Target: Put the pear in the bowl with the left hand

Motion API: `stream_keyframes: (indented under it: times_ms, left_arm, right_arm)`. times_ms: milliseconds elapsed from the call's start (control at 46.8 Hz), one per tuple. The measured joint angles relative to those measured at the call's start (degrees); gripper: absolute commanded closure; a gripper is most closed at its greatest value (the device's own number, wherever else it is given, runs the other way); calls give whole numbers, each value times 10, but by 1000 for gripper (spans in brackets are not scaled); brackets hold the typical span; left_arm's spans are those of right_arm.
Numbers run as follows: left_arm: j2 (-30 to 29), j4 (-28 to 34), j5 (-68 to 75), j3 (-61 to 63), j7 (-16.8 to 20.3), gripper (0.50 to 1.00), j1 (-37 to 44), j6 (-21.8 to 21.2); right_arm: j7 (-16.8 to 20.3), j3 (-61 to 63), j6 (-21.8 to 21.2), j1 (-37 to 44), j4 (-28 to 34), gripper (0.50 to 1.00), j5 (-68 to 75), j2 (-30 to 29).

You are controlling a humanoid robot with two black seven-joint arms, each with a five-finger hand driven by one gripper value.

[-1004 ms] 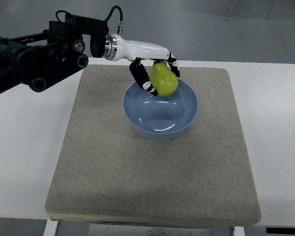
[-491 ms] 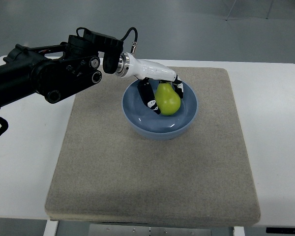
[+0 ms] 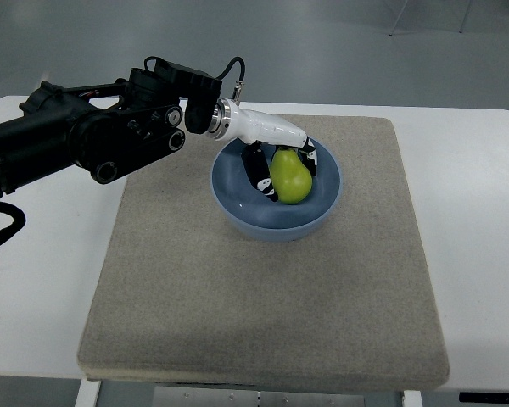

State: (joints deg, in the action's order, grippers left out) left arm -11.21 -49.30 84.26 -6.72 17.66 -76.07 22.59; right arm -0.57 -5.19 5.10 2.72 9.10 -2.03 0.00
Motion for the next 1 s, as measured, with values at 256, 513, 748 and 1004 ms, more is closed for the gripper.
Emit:
stream_keyframes:
  times_ms: [256, 513, 748, 1004]
  left_arm:
    - [1, 0, -2, 0, 1, 621, 7, 0]
    - [2, -1, -10, -1, 1, 544, 8, 1]
    - [-1, -6, -14, -14, 1, 542, -3, 0]
    - [-10, 3, -16, -58, 1, 544, -20, -1]
  right_arm:
    - [0, 0, 0, 0, 0, 576, 0, 0]
    - [0, 0, 0, 0, 0, 576, 0, 0]
    - [0, 0, 0, 0, 0, 576, -1, 0]
    - [0, 0, 0, 0, 0, 576, 0, 0]
